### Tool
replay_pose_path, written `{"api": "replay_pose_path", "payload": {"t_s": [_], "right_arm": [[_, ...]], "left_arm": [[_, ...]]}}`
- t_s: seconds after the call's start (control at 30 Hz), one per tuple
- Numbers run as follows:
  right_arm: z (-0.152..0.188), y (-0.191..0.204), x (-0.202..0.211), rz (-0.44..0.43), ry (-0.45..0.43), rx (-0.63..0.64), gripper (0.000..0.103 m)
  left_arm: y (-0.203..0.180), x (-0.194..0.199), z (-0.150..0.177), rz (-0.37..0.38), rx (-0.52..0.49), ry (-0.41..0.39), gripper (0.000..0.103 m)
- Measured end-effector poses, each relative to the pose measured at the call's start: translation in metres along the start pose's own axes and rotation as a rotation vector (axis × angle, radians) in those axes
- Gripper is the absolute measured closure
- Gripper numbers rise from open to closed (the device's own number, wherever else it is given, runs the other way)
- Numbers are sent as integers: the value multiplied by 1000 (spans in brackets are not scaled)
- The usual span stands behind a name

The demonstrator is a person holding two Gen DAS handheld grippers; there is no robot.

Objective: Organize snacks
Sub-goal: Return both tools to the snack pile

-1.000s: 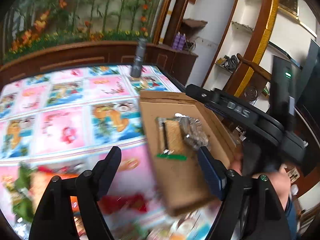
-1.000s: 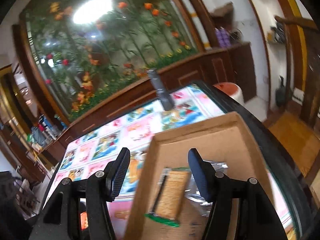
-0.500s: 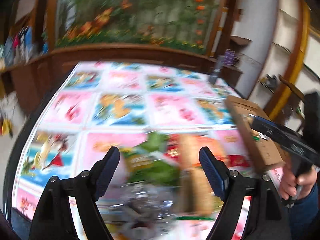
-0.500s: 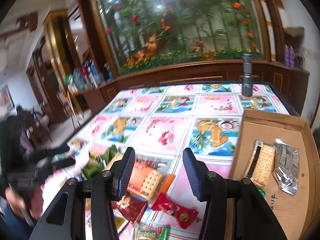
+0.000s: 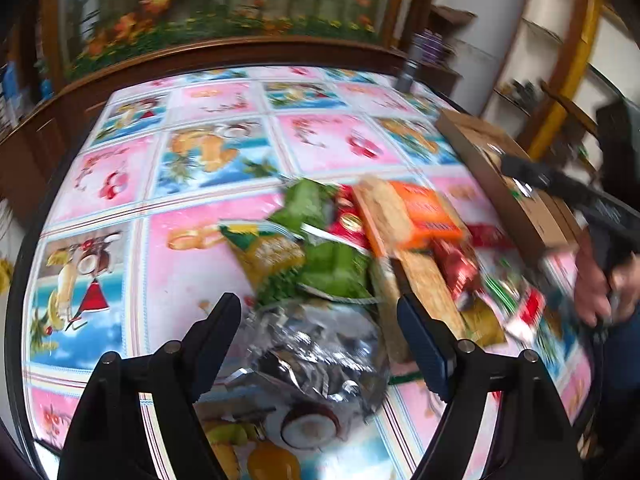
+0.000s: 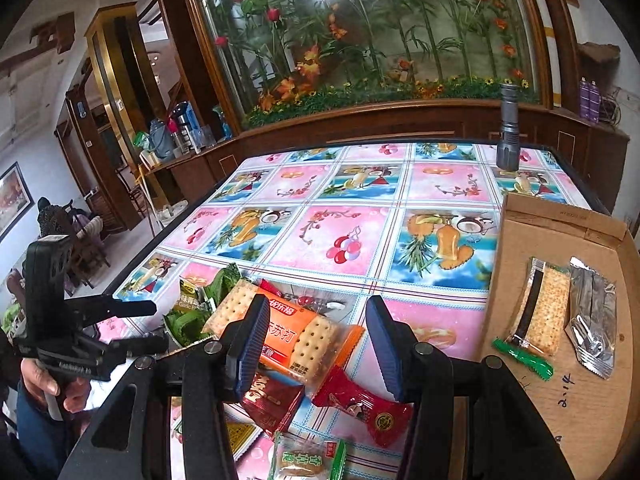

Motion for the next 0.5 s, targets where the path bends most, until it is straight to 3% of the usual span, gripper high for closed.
{"api": "replay_pose_path", "payload": {"t_s": [0.2, 0.5], "right_arm": [[-2, -5, -1, -8, 5, -24, 49], [1, 4, -2, -2, 8, 12, 49]], "left_arm": [[-2, 3, 14, 66, -58, 43, 22], [-14, -19, 26, -54, -163, 116, 14]]}}
Point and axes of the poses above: each gripper's, at about its wrist camera, not at the fingertips, and x roughly against the way its jaws point, y to its left, z to its underside, the point moved 4 cm from there along -x, roughly the way its jaws point, and after that the axes turned 5 degrees about -x, right-handed, at the moved point
